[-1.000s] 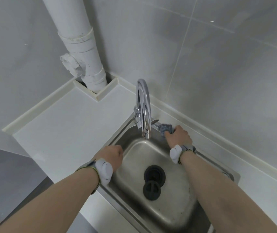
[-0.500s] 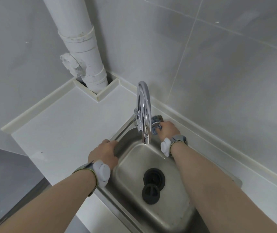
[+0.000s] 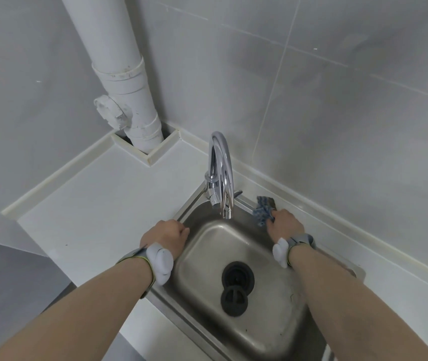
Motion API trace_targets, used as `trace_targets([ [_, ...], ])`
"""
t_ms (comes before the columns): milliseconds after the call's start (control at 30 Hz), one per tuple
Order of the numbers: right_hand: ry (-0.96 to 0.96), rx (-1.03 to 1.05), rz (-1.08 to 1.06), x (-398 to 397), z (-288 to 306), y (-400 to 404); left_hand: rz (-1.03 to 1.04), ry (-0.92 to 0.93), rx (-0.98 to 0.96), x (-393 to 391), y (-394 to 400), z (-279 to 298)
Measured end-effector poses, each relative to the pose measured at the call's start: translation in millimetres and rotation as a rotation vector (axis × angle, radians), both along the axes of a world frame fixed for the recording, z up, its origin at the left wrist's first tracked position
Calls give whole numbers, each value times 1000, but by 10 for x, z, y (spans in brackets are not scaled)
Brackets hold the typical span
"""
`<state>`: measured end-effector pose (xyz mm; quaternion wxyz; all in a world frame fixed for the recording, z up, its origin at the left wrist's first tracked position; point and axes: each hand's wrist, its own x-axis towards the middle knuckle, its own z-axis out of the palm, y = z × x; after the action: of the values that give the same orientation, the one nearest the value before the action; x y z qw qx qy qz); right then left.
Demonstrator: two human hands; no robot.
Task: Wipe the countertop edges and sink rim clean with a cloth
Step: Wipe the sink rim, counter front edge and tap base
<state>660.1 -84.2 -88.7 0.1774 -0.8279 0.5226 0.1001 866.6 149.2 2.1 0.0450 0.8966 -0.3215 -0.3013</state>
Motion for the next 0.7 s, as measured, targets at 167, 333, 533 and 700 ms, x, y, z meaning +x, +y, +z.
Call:
trace_targets([
  [167,36,-25,-85,-136,-41,137,-49,-57,-21,-130,29,10],
  [333,138,-36,-48,175,69,108,-102,-64,-29,-52,64,37],
  [533,12,-46,93,593,-87,146,-84,-32,-26,138,106,-11],
  [700,-89,77,107,968,-457,154,-113,17,-25,341,169,-117],
])
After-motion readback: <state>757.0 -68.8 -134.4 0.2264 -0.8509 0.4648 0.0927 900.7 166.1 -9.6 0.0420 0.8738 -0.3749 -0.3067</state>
